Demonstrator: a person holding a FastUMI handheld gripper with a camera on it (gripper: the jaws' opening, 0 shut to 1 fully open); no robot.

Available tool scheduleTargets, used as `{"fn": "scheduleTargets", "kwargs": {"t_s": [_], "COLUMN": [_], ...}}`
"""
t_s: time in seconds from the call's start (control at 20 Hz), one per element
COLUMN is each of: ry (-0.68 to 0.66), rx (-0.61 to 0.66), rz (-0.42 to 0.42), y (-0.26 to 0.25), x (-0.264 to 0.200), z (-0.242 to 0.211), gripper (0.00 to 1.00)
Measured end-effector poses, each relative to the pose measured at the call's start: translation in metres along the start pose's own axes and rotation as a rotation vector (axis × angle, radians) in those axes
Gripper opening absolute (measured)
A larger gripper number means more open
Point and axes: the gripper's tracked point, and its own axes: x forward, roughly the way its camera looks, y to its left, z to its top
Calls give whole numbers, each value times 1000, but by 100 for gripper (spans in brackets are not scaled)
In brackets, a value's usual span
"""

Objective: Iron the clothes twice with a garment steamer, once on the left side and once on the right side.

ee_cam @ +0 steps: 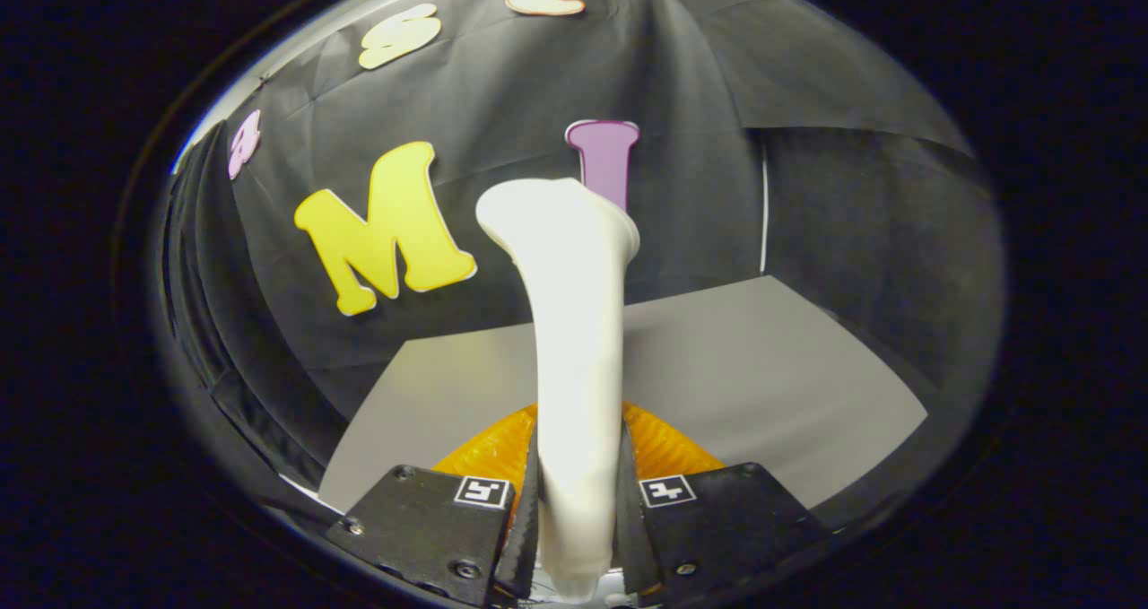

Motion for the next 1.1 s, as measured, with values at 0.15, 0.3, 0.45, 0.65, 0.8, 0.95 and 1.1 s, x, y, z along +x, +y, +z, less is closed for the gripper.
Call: {"fn": "scheduleTargets", "kwargs": {"t_s": [0.15, 0.3, 0.45, 0.65, 0.8, 0.95, 1.1], "ry": [-19, -42, -65, -116, -172, -245, -285], "rx": [30, 36, 25, -5, -32, -34, -35], "rz": [15, 25, 29, 29, 51, 76, 112], "y": [19, 50, 80, 123, 154, 186, 215], "x": [-33, -64, -91, -126, -153, -178, -190], "z": [0, -7, -10, -10, 4, 22, 36], "gripper": [39, 39, 39, 39, 39, 39, 39]}}
